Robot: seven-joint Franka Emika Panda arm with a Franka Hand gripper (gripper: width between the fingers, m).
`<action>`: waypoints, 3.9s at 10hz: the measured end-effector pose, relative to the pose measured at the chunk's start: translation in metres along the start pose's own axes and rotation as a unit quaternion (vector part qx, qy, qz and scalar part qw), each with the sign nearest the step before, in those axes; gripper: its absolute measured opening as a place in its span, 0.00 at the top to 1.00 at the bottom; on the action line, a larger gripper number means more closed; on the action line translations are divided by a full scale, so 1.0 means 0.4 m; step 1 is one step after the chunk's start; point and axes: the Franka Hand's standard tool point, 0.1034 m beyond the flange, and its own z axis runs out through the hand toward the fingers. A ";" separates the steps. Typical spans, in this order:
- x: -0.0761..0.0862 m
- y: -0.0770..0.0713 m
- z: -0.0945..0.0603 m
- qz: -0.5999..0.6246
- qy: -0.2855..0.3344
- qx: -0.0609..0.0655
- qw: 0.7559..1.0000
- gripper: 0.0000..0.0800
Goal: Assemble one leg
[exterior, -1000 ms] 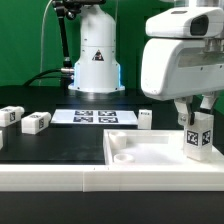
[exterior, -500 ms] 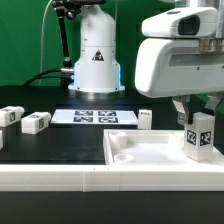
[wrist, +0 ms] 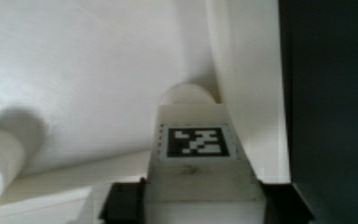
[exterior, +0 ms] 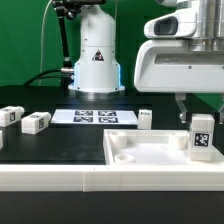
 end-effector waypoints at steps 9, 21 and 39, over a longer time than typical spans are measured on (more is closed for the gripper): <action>-0.011 -0.018 0.003 0.284 -0.006 0.008 0.959 0.40; 0.008 -0.008 0.013 -0.258 -0.008 -0.012 0.966 0.19; 0.012 0.002 0.021 0.079 0.002 0.002 0.997 0.64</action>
Offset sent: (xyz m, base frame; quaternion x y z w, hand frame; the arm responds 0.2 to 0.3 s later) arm -0.0049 0.0007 -0.0017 -0.0303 0.0205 0.2763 0.9604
